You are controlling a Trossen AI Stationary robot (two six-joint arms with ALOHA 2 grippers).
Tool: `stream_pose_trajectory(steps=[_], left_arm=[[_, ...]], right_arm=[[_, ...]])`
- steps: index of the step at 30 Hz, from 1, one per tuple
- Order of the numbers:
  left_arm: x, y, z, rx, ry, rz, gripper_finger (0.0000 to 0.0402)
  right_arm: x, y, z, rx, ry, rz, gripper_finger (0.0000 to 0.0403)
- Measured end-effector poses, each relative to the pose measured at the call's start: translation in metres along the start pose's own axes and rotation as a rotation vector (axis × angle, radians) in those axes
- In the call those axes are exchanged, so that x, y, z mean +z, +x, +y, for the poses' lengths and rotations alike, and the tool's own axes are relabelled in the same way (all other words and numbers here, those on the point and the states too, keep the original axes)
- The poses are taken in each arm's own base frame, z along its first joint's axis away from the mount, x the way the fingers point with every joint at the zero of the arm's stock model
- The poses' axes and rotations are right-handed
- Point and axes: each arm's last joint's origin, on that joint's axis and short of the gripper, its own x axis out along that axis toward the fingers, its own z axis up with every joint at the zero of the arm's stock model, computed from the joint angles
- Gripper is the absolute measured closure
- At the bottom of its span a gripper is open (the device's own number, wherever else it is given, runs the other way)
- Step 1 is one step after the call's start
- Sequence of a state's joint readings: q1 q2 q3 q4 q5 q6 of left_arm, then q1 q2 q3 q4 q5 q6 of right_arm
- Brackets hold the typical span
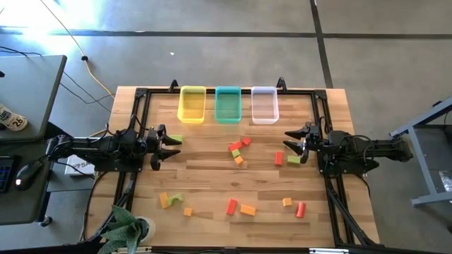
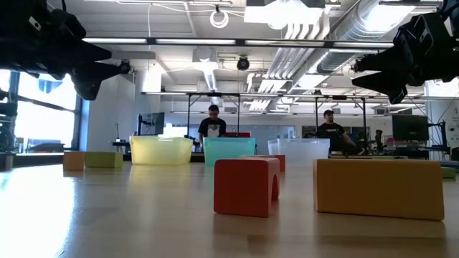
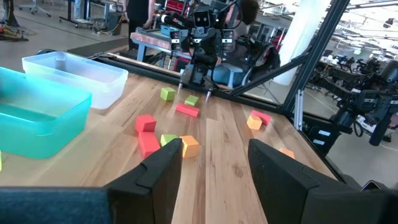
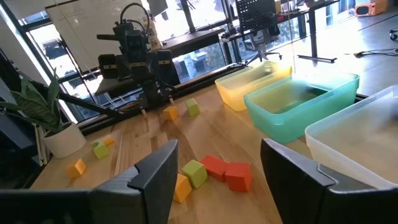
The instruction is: Sort & place blocks by color
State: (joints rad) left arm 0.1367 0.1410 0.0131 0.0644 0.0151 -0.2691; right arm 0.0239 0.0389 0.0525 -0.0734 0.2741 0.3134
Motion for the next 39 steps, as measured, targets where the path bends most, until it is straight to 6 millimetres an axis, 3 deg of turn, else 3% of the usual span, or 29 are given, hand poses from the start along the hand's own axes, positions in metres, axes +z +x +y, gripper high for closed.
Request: stream_pose_trajectory(steps=[17,26,31,39], left_arm=[[0.001,0.0,0.001,0.024,-0.013,-0.018,0.0229],[0.001,0.0,0.001,0.026,-0.016,-0.018,0.0229],[0.001,0.0,0.001,0.026,-0.016,-0.018,0.0229],[0.001,0.0,0.001,0.026,-0.018,-0.019,0.0229]], right_arm=[[0.0,0.0,0.0,-0.008,0.011,-0.006,0.0187],[0.011,-0.001,0.001,-0.027,0.248,-0.132,0.0187],[0.024,-0.004,0.004,0.0,0.325,-0.229,0.0187],[0.077,-0.02,0.015,-0.004,0.255,-0.312,0.0187]])
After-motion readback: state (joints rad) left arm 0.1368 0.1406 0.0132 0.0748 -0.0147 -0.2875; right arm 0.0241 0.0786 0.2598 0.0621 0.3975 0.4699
